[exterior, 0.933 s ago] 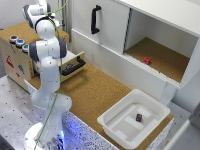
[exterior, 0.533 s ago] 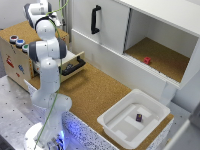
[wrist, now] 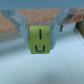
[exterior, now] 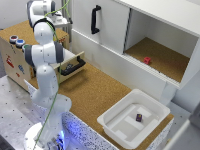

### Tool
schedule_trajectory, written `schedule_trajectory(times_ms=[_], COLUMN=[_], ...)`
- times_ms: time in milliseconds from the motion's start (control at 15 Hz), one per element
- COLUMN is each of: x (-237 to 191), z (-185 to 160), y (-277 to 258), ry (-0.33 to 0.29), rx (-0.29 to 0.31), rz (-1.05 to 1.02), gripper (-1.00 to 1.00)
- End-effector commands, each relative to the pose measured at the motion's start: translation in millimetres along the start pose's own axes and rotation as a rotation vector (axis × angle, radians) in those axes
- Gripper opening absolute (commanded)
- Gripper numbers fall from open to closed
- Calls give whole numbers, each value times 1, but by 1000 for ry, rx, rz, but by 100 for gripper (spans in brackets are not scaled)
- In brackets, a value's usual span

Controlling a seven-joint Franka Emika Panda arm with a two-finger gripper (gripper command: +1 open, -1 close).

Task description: Move to the drawer, then place the yellow object

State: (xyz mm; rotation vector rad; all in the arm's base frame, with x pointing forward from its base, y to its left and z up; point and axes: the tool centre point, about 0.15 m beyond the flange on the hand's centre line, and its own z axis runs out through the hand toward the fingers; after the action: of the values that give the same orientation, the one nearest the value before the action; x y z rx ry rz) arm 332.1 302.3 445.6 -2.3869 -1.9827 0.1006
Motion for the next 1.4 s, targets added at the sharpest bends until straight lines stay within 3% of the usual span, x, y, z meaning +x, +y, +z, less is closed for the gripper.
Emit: schedule_trajectory(times_ms=[0, 400, 667, 933, 1267, 1333], x=[-88, -53, -16, 19, 29, 27], z=[51, 77, 94, 118, 122, 118], y=[0, -25, -18, 0, 15, 14], ry=[253, 239, 207, 137, 93, 79], rx=[-24, -80, -96, -124, -128, -120], rz=[-220, -340, -287, -185, -97, -83], gripper=[-100, -100, -100, -100, -100, 100])
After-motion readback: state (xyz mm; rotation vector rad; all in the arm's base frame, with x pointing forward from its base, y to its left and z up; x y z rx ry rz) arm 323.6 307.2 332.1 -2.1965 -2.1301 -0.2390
